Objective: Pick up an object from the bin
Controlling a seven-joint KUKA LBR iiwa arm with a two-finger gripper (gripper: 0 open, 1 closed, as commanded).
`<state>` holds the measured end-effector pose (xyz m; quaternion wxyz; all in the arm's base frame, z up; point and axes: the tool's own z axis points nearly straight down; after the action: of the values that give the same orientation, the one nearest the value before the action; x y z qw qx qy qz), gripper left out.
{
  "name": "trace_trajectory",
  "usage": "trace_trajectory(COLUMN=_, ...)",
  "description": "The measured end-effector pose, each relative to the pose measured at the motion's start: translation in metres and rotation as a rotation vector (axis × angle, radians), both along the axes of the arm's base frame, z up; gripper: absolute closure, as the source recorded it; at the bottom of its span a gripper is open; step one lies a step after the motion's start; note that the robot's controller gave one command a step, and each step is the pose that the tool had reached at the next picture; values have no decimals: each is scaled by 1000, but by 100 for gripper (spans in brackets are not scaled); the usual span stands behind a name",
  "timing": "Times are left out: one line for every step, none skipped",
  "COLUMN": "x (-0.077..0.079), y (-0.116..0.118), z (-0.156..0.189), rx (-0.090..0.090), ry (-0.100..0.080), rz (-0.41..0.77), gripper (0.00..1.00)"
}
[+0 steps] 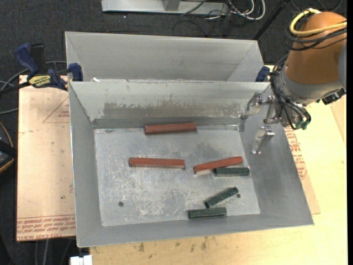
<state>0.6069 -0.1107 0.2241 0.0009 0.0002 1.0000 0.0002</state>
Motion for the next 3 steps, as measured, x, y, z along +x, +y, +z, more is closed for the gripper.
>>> trace_trajectory(x=3, y=5, z=-75, rx=-1, ry=-5, rz=3, gripper=0)
trace_trajectory(x=2, y=6, z=-133, rx=1, ry=3, rz=2, gripper=0)
trace_trajectory(x=9, y=8, z=-99, rx=1, ry=0, rz=-20, gripper=0)
